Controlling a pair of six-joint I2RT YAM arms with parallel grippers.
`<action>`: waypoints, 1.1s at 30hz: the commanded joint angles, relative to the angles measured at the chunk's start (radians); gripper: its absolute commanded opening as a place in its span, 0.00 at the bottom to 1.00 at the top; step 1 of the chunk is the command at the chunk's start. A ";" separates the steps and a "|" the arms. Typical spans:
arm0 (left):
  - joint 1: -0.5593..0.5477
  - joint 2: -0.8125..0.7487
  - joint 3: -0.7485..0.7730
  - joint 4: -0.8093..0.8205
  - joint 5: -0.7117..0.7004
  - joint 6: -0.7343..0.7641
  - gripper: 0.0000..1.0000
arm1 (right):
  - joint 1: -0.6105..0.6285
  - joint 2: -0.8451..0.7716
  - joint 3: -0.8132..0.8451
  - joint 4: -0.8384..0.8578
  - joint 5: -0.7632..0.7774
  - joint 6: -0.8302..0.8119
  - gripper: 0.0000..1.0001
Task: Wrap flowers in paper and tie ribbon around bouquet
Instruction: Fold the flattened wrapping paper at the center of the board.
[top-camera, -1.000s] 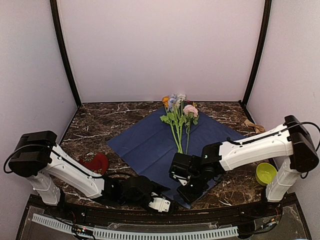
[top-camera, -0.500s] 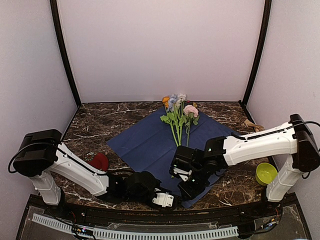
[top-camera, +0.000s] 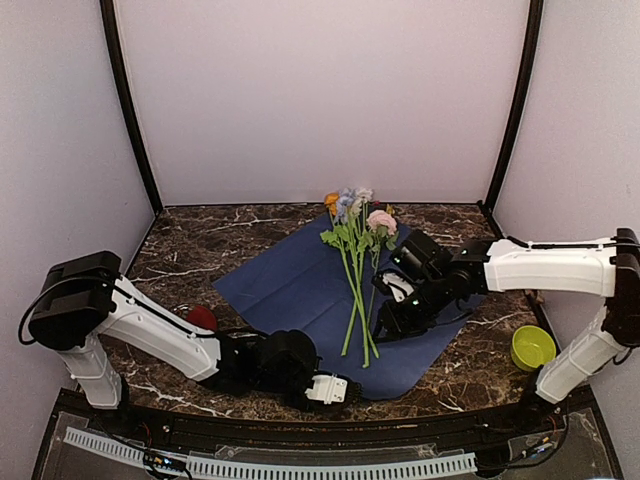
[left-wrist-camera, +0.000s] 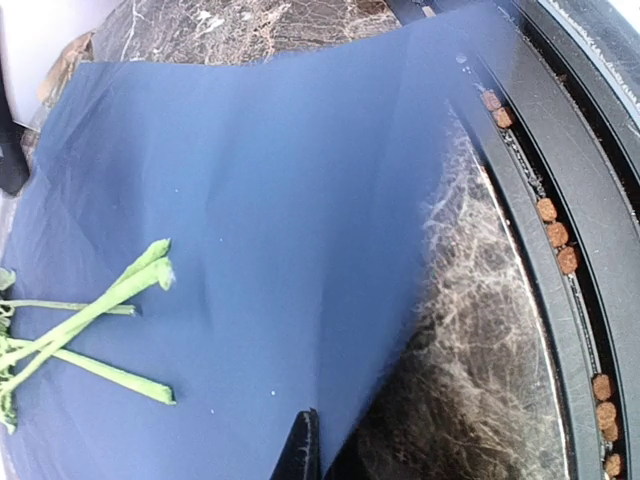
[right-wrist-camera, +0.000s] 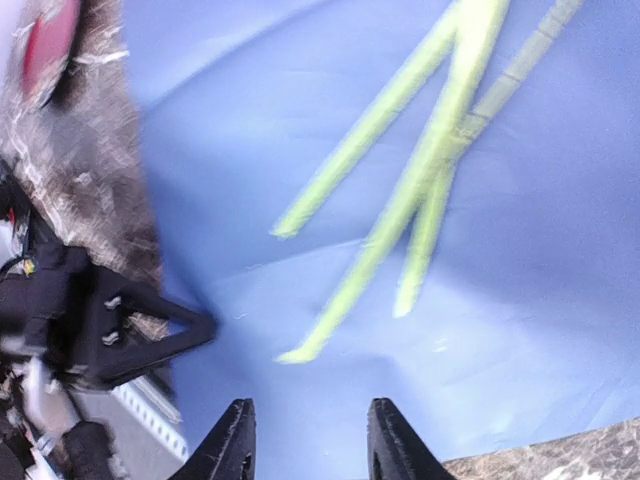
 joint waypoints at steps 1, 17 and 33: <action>0.019 -0.026 0.026 -0.048 0.097 -0.058 0.00 | -0.103 0.049 -0.089 0.111 -0.047 -0.041 0.32; 0.177 -0.061 0.109 -0.131 0.401 -0.189 0.00 | -0.255 0.093 -0.126 -0.024 -0.067 -0.190 0.27; 0.328 -0.002 0.164 -0.120 0.595 -0.235 0.00 | -0.254 -0.218 -0.145 0.068 -0.478 -0.331 0.92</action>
